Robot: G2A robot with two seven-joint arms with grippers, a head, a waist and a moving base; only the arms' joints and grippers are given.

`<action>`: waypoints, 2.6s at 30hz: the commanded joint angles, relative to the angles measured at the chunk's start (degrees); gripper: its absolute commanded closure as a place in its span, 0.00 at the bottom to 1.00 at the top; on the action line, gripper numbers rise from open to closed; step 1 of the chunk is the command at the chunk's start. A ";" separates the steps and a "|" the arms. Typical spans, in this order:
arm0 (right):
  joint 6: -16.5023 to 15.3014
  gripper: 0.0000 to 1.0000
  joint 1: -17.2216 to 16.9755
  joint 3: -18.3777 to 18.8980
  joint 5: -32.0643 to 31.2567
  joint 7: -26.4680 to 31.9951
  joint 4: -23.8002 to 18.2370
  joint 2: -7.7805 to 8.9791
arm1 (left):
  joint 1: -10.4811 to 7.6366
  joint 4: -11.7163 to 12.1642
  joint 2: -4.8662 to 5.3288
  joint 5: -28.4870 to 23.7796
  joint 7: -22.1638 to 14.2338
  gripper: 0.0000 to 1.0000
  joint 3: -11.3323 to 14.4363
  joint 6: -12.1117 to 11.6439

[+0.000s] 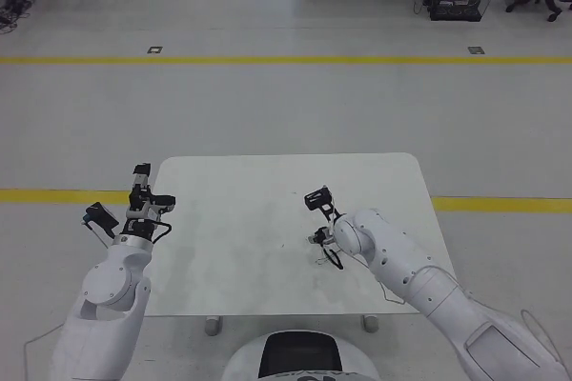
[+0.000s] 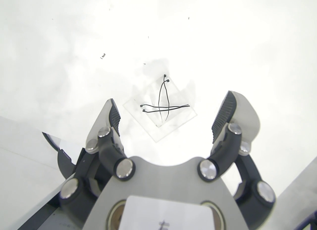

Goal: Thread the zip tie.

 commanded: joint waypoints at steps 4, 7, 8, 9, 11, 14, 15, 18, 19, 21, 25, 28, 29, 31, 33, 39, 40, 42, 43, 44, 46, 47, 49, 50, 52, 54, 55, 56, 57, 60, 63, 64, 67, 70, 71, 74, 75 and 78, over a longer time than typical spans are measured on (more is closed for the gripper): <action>-0.02 0.00 0.00 0.02 0.02 -0.01 -0.01 -0.02 | 0.00 0.00 0.00 0.00 0.00 0.00 0.00 0.00; -0.02 0.00 0.00 0.02 0.02 -0.01 -0.01 -0.02 | 0.00 0.00 0.00 0.00 0.00 0.00 0.00 0.00; 0.07 0.00 -0.08 -0.02 -0.26 -0.34 0.04 -0.02 | 0.00 0.00 0.00 0.00 0.00 0.00 0.00 0.00; 0.26 0.00 -0.30 -0.12 -0.85 -0.99 0.09 -0.03 | 0.00 0.00 0.00 0.00 0.00 0.00 0.00 0.00; 1.03 0.00 -0.47 -0.47 -2.29 -1.16 -0.09 -0.18 | 0.00 0.00 0.00 0.00 0.00 0.00 0.00 0.00; 2.09 0.00 -0.35 -1.27 -3.96 -0.33 -0.20 -0.63 | 0.00 0.00 0.00 0.00 0.00 0.00 0.00 0.00; 2.45 0.00 -0.26 -1.51 -4.33 -0.11 -0.11 -0.80 | 0.00 0.00 0.00 0.00 0.00 0.00 0.00 0.00; 3.74 0.00 0.18 -2.41 -5.29 0.69 0.44 -1.50 | 0.00 0.00 0.00 0.00 0.00 0.00 0.00 0.00; 3.85 0.00 0.34 -2.63 -5.35 0.89 0.66 -1.72 | 0.00 0.00 0.00 0.00 0.00 0.00 0.00 0.00; 3.87 0.00 0.40 -2.69 -5.40 0.94 0.76 -1.79 | 0.00 0.00 0.00 0.00 0.00 0.00 0.00 0.00; 3.87 0.00 0.40 -2.69 -5.40 0.94 0.76 -1.79 | 0.00 0.00 0.00 0.00 0.00 0.00 0.00 0.00; 3.87 0.00 0.40 -2.69 -5.40 0.94 0.76 -1.79 | 0.00 0.00 0.00 0.00 0.00 0.00 0.00 0.00; 3.59 0.00 0.14 -2.64 -4.93 0.60 0.73 -1.81 | 0.00 0.00 0.00 0.00 0.00 0.00 0.00 0.00; 2.66 0.00 -0.61 -2.24 -4.16 -1.09 1.47 -1.83 | 0.00 0.00 0.00 0.00 0.00 0.00 0.00 0.00; 1.98 0.00 -0.80 -1.98 -3.87 -1.49 1.85 -1.94 | 0.00 0.00 0.00 0.00 0.00 0.00 0.00 0.00; 0.84 0.11 -0.81 -1.19 -2.93 -1.37 2.91 -2.39 | 0.00 0.00 0.00 0.00 0.00 0.00 0.00 0.00; 0.67 0.28 -0.86 -0.97 -2.83 -1.45 2.98 -2.44 | 0.00 0.00 0.00 0.00 0.00 0.00 0.00 0.00; 0.48 0.51 -0.98 -0.69 -2.92 -1.50 2.98 -2.49 | 0.00 0.00 0.00 0.00 0.00 0.00 0.00 0.00; 0.42 0.53 -1.05 -0.56 -3.00 -1.50 2.95 -2.51 | 0.00 0.00 0.00 0.00 0.00 0.00 0.00 0.00; 0.37 0.54 -1.15 -0.40 -3.12 -1.47 2.92 -2.54 | 0.00 0.00 0.00 0.00 0.00 0.00 0.00 0.00; 0.54 0.53 -1.29 -0.18 -3.32 -1.29 2.94 -2.59 | 0.00 0.00 0.00 0.00 0.00 0.00 0.00 0.00; 0.51 0.55 -1.38 -0.05 -3.39 -1.25 2.97 -2.64 | 0.00 0.00 0.00 0.00 0.00 0.00 0.00 0.00; 0.38 0.56 -1.48 0.12 -3.46 -1.27 3.12 -2.73 | 0.00 0.00 0.00 0.00 0.00 0.00 0.00 0.00; 0.29 0.57 -1.53 0.18 -3.48 -1.29 3.24 -2.77 | 0.00 0.00 0.00 0.00 0.00 0.00 0.00 0.00; 0.01 0.59 -1.56 0.29 -3.48 -1.32 3.55 -2.91 | 0.00 0.00 0.00 0.00 0.00 0.00 0.00 0.00; -0.26 0.60 -1.57 0.31 -3.49 -1.36 3.97 -3.09 | 0.00 0.00 0.00 0.00 0.00 0.00 0.00 0.00; -0.35 0.60 -1.55 0.31 -3.46 -1.37 4.17 -3.18 | 0.00 0.00 0.00 0.00 0.00 0.00 0.00 0.00; -0.44 0.60 -1.52 0.31 -3.42 -1.39 4.39 -3.27 | 0.00 0.00 0.00 0.00 0.00 0.00 0.00 0.00; -0.51 0.61 -1.49 0.30 -3.36 -1.39 4.66 -3.36 | 0.00 0.00 0.00 0.00 0.00 0.00 0.00 0.00; -0.76 0.63 -1.29 0.26 -3.17 -1.44 5.52 -3.70 | 0.00 0.00 0.00 0.00 0.00 0.00 0.00 0.00; -0.98 0.65 -1.09 0.21 -2.98 -1.47 6.40 -4.04 | 0.00 0.00 0.00 0.00 0.00 0.00 0.00 0.00; -1.06 0.66 -1.01 0.18 -2.88 -1.46 6.79 -4.18 | 0.00 0.00 0.00 0.00 0.00 0.00 0.00 0.00; -1.22 0.69 -0.84 0.03 -2.71 -1.42 7.56 -4.52 | 0.00 0.00 0.00 0.00 0.00 0.00 0.00 0.00; -1.25 0.70 -0.65 -0.14 -2.67 -1.31 8.34 -4.88 | 0.00 0.00 0.00 0.00 0.00 0.00 0.00 0.00; -1.23 0.71 -0.57 -0.19 -2.66 -1.21 8.66 -5.02 | 0.00 0.00 0.00 0.00 0.00 0.00 0.00 0.00; -1.23 0.71 -0.42 -0.30 -2.62 -0.98 9.32 -5.32 | 0.00 0.00 0.00 0.00 0.00 0.00 0.00 0.00; -1.25 0.72 -0.37 -0.37 -2.59 -0.88 9.62 -5.46 | 0.00 0.00 0.00 0.00 0.00 0.00 0.00 0.00; -1.41 0.74 -0.18 -0.52 -2.50 -0.76 10.38 -5.81 | 0.00 0.00 0.00 0.00 0.00 0.00 0.00 0.00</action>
